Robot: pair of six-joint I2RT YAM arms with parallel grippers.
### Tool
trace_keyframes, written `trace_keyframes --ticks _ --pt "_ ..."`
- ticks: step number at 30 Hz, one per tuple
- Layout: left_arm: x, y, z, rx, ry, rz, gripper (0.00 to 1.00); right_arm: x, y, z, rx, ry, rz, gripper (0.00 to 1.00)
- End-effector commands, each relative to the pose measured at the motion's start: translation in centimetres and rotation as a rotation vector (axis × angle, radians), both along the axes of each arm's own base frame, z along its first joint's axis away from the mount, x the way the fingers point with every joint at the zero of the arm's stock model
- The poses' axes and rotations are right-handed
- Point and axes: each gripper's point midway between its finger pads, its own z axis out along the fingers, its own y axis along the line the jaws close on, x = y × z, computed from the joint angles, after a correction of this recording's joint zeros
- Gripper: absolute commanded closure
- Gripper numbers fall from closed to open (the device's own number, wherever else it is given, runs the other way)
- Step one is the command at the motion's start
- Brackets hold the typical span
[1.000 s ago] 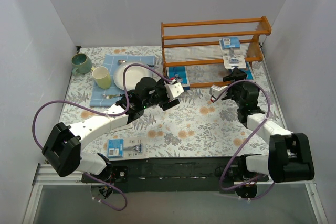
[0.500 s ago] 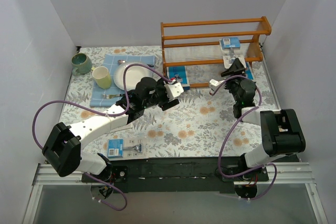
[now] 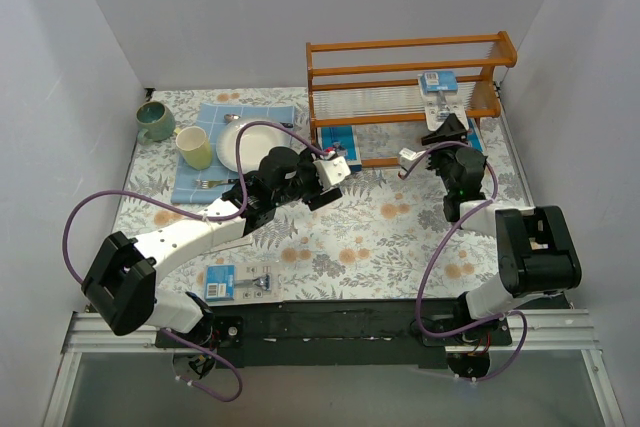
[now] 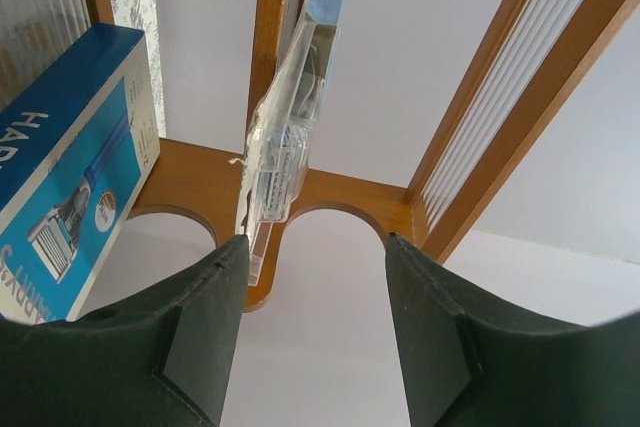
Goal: Place and organize the shaving razors onto the shelf
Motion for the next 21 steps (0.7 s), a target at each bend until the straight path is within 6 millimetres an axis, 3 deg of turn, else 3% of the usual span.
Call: trace_keyframes --ticks 1,7,16,21 --pt "0.3 0.3 -0.2 -0.006 -0.003 0.017 0.29 1.1 -0.4 1.8 0.027 -0.05 -0.029 0.37" --pt "0.3 0.5 -0.6 -0.004 0.01 0.023 0.29 2.8 -0.4 1.2 0.018 -0.047 -0.049 0.38" --pt "0.5 0.9 -0.9 -0.009 0.014 0.039 0.29 2.1 0.0 1.3 0.043 -0.002 -0.029 0.42" --pt "0.8 0.4 -0.9 -0.02 0.019 0.033 0.28 2.9 0.0 0.8 0.03 -0.011 -0.041 0.42"
